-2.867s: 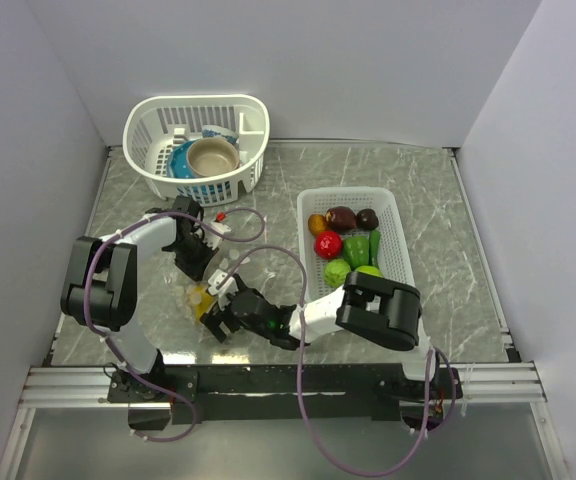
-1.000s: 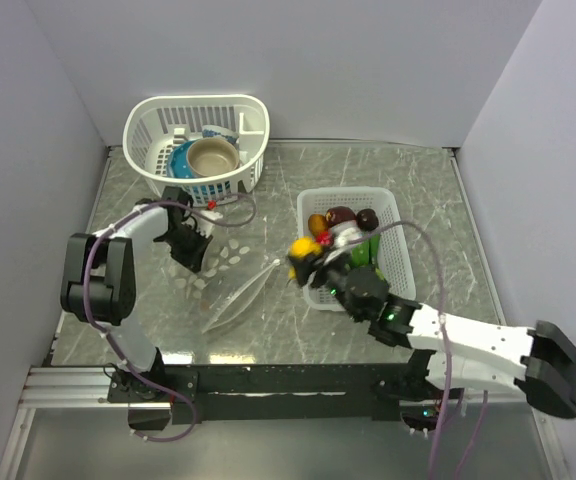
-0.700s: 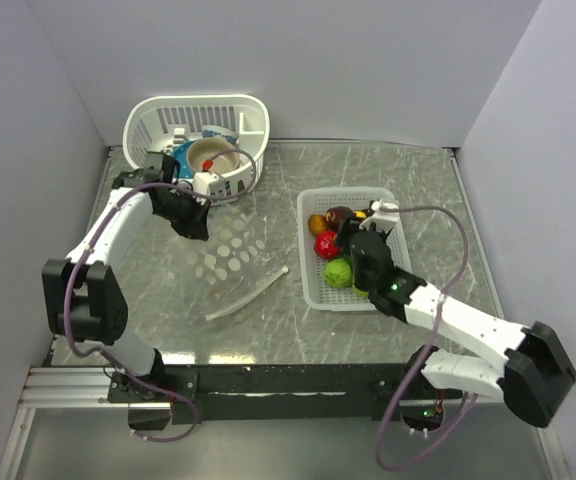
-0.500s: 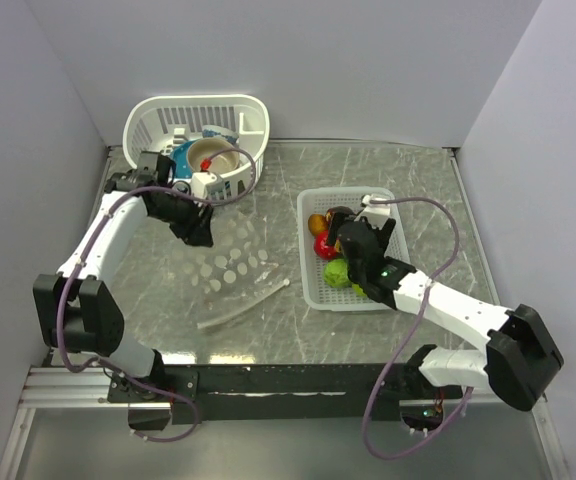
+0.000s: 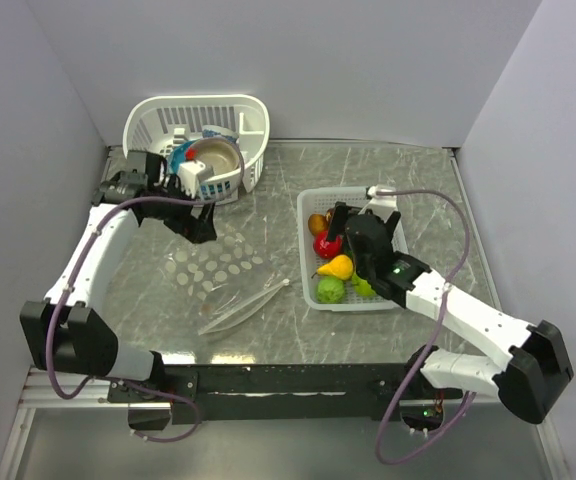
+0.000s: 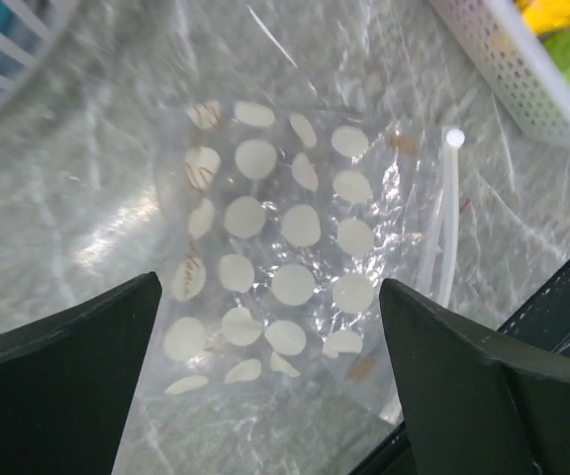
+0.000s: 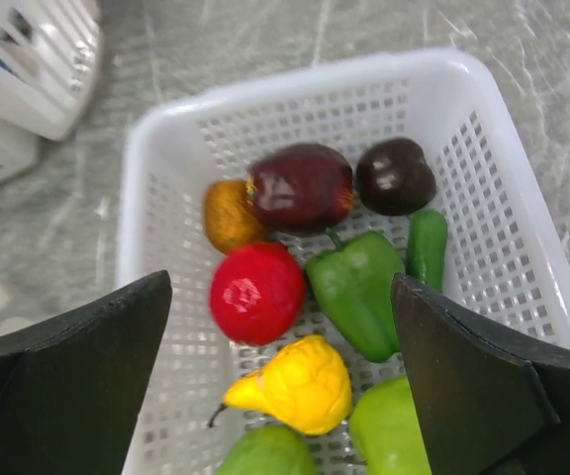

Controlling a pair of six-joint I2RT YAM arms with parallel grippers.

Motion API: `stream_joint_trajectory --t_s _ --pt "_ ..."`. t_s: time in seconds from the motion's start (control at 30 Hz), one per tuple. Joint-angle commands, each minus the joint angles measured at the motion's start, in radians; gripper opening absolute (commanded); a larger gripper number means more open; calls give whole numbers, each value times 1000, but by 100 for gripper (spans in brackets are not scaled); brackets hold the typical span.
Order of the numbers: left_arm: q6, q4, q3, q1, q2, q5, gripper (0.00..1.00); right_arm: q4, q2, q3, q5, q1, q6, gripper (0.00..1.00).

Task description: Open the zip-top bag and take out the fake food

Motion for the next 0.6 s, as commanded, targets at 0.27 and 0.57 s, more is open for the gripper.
stream_joint_trajectory --t_s 0.27,0.57 --pt "-163 143 -12 -38 -35 18 99 -190 -188 76 -17 -2 -47 100" --pt "-183 192 -52 -38 -42 99 99 -232 -271 70 -35 -2 -87 100"
